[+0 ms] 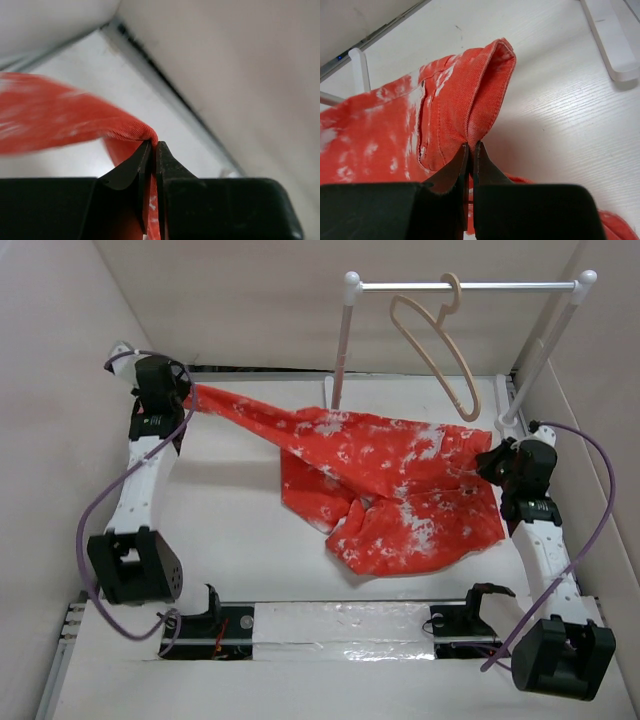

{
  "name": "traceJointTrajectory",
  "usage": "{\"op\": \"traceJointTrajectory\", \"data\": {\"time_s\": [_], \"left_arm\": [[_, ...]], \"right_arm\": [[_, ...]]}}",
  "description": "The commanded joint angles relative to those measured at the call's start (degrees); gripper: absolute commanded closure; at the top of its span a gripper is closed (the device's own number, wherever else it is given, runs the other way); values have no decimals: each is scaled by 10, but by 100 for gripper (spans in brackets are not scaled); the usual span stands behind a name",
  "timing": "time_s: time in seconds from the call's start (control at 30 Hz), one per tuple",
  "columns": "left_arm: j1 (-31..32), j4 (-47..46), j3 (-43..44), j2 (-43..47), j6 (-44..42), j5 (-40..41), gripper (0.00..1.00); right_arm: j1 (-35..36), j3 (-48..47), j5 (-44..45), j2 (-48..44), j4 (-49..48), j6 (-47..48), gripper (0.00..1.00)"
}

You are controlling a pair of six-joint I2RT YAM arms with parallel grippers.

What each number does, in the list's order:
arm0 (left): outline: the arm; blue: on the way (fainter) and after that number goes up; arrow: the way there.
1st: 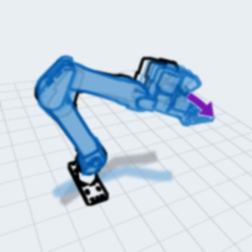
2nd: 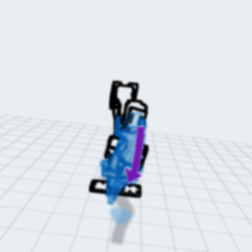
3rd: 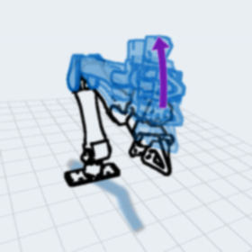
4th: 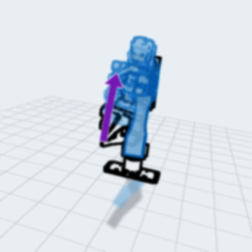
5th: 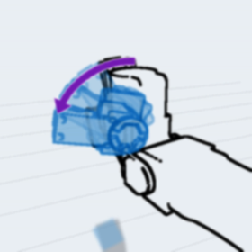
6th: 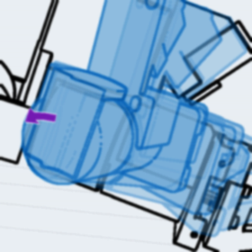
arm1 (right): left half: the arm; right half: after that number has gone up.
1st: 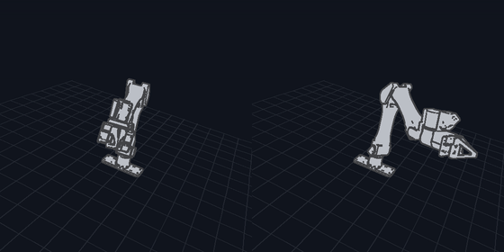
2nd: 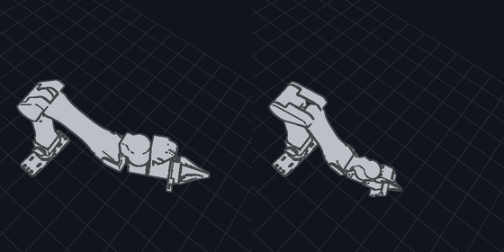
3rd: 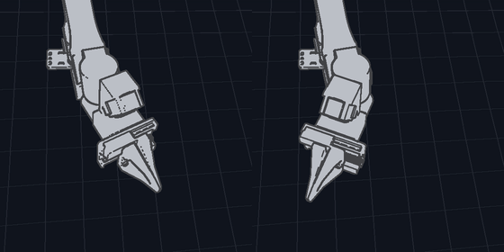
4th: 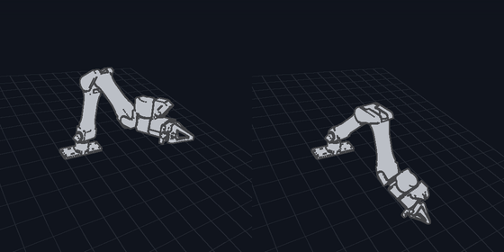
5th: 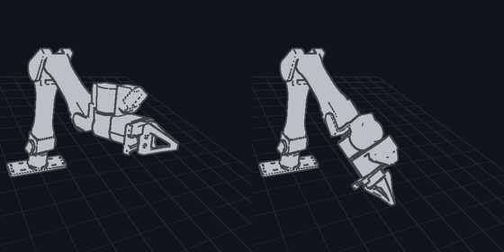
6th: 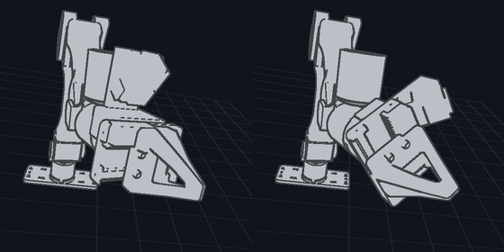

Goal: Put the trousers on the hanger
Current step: Flatten out the trousers at the center of the board.

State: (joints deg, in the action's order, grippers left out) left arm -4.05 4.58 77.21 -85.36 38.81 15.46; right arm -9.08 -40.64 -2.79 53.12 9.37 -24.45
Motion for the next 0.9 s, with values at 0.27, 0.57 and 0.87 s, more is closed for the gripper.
{"op": "traceJointTrajectory", "data": {"time_s": [0.27,0.57,0.87], "left_arm": [[-13,-26,-144,-46,38,34,71],[-13,-91,-246,24,81,-18,71],[-13,-70,-158,-83,48,-59,29]], "right_arm": [[-94,-39,25,65,-88,-23,100],[-126,-61,-17,135,-110,-34,100],[-125,-40,-58,92,-109,-28,100]]}}
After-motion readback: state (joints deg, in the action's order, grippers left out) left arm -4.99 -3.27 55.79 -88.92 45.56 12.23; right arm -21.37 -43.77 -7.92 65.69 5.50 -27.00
